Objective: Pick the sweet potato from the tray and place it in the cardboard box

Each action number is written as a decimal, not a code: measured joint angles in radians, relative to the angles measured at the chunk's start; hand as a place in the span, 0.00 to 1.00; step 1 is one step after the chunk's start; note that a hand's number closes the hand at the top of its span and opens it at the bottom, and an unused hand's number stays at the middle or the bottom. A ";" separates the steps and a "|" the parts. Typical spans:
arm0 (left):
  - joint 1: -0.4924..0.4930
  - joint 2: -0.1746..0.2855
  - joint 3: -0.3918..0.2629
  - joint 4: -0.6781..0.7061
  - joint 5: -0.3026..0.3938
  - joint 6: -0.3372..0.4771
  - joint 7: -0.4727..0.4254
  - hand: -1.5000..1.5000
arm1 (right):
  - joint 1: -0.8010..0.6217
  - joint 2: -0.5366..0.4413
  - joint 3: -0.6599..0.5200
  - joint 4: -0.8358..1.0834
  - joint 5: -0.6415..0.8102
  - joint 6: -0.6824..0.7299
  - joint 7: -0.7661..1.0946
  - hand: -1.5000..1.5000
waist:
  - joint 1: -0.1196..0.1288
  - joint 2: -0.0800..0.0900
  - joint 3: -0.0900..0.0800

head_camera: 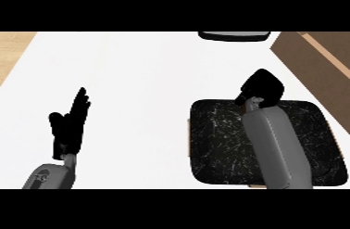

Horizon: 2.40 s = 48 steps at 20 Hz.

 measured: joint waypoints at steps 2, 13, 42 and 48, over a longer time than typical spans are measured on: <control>-0.001 -0.001 0.009 0.004 0.000 -0.003 0.000 0.50 | -0.061 0.001 0.015 0.087 -0.020 -0.008 -0.029 1.00 | -0.004 0.001 0.001; 0.016 -0.022 0.042 0.012 -0.024 -0.013 -0.009 0.50 | -0.251 -0.011 0.091 0.100 0.014 0.008 -0.058 1.00 | -0.033 -0.007 0.003; 0.037 -0.044 0.080 -0.038 -0.071 -0.039 0.024 0.50 | -0.346 -0.416 -0.196 -0.019 0.022 0.005 -0.265 1.00 | -0.030 -0.003 0.003; 0.033 -0.042 0.092 -0.046 -0.074 -0.052 0.035 0.50 | -0.331 -0.504 -0.280 0.206 -0.025 -0.153 -0.443 1.00 | -0.023 0.001 0.003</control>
